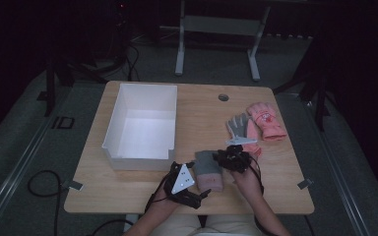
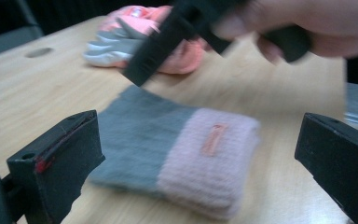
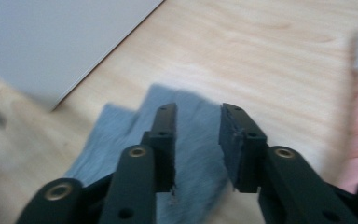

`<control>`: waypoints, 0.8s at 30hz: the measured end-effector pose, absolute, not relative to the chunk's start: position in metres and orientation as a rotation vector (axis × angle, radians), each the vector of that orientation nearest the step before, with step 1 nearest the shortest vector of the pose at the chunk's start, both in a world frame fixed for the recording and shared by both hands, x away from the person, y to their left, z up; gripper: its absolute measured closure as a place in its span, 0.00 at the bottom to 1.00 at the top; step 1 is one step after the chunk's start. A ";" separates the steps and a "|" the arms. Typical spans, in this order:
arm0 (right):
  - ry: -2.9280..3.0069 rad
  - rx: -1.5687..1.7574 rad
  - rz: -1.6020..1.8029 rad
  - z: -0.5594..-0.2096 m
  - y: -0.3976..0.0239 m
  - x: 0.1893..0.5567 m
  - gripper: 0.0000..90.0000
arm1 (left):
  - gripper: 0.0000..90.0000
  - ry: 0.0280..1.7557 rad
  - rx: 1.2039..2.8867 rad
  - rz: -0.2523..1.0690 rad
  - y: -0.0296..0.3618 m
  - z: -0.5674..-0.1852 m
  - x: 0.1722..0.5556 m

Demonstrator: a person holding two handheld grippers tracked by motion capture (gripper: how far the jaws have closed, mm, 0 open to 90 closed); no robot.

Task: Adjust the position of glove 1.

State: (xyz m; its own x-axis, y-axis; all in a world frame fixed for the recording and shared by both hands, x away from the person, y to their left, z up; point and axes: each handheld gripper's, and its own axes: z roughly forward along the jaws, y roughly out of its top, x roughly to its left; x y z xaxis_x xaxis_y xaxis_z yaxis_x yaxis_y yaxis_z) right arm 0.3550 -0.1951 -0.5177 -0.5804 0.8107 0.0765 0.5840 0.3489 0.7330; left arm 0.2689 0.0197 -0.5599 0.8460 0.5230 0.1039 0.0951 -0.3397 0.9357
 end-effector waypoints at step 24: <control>2.397 1.404 0.945 -0.553 -0.195 0.402 0.48 | 0.46 0.191 2.270 0.587 -0.026 -0.578 0.289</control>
State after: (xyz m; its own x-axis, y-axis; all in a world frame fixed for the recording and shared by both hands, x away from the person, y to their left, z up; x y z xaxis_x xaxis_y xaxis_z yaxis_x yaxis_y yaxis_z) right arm 0.4022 -0.1946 -0.5530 -0.5257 0.8396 0.1367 0.7072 0.3420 0.6188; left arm 0.2886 -0.0259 -0.5778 0.8827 0.3102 0.3529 -0.0438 -0.6934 0.7192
